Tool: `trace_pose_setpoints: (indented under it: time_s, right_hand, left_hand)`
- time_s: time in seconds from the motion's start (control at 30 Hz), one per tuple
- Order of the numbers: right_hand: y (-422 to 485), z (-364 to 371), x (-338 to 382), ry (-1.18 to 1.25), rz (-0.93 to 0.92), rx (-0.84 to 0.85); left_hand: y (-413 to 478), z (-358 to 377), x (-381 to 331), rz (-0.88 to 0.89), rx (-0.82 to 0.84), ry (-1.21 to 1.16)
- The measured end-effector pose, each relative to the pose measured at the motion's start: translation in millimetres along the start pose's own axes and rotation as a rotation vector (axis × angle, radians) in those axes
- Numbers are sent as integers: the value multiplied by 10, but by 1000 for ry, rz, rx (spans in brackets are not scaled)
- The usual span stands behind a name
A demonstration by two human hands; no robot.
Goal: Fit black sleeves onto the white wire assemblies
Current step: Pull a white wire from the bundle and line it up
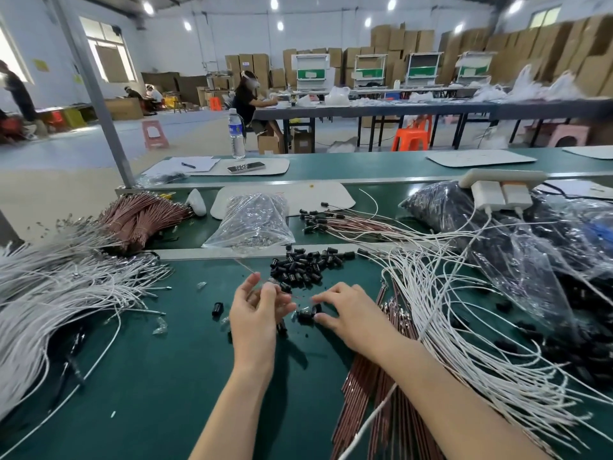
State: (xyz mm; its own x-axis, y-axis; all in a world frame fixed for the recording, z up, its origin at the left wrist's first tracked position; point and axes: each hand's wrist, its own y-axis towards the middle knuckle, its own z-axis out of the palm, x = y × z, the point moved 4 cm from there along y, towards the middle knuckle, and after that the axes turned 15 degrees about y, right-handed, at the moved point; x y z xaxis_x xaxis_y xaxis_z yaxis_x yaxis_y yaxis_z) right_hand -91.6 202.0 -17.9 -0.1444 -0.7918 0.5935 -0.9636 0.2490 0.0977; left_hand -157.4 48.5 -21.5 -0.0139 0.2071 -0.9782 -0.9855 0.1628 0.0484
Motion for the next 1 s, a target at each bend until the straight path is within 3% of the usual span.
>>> trace_pose_setpoints:
  time_s: [0.1,0.33,0.47,0.7,1.0]
  right_hand:
    - [18,-2,-38,42,-33,-32]
    - [-232,-243,-395,739,47,-412]
    - [-306,-317,-414,960,38,-468]
    - [-289,-324,-383,1010,19,-486]
    - [-316,-327,-281,1024,-12,-465]
  left_hand:
    - [8,81,21,6,43,-33]
    - [-97,256,49,-2,154,-61]
    - [-129,258,90,-55,190,-110]
    - [-85,248,112,-61,147,-110]
    - [-123,297,150,-37,211,-25]
